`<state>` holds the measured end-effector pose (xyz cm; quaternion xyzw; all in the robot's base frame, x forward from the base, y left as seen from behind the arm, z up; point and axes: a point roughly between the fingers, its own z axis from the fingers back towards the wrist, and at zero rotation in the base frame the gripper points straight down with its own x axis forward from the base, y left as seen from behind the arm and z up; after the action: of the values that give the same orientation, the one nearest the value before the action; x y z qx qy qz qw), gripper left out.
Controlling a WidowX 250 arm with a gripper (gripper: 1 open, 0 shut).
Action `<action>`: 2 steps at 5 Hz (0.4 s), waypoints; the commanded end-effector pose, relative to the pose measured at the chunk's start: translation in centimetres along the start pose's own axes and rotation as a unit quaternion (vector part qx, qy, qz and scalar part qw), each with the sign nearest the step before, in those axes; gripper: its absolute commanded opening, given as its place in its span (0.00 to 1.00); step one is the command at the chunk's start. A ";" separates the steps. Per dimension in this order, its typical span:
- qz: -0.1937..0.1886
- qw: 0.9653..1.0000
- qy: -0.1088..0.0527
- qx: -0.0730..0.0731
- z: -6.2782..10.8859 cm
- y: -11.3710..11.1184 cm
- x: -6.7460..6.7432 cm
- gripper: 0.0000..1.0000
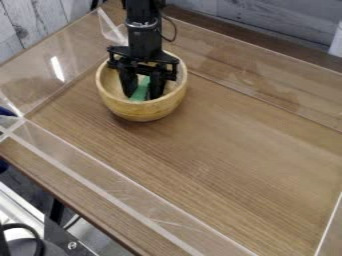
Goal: Remove the green block from inside the brown bowl and put it on the table
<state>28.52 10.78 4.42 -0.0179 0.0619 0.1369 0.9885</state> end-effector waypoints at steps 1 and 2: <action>-0.005 0.998 -0.065 -0.001 4.4 -0.3 1.0 0.00; -0.015 0.996 -0.084 -0.010 6.5 -1.2 0.6 0.00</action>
<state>29.13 9.89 8.40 -0.0266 0.0181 0.1266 0.9914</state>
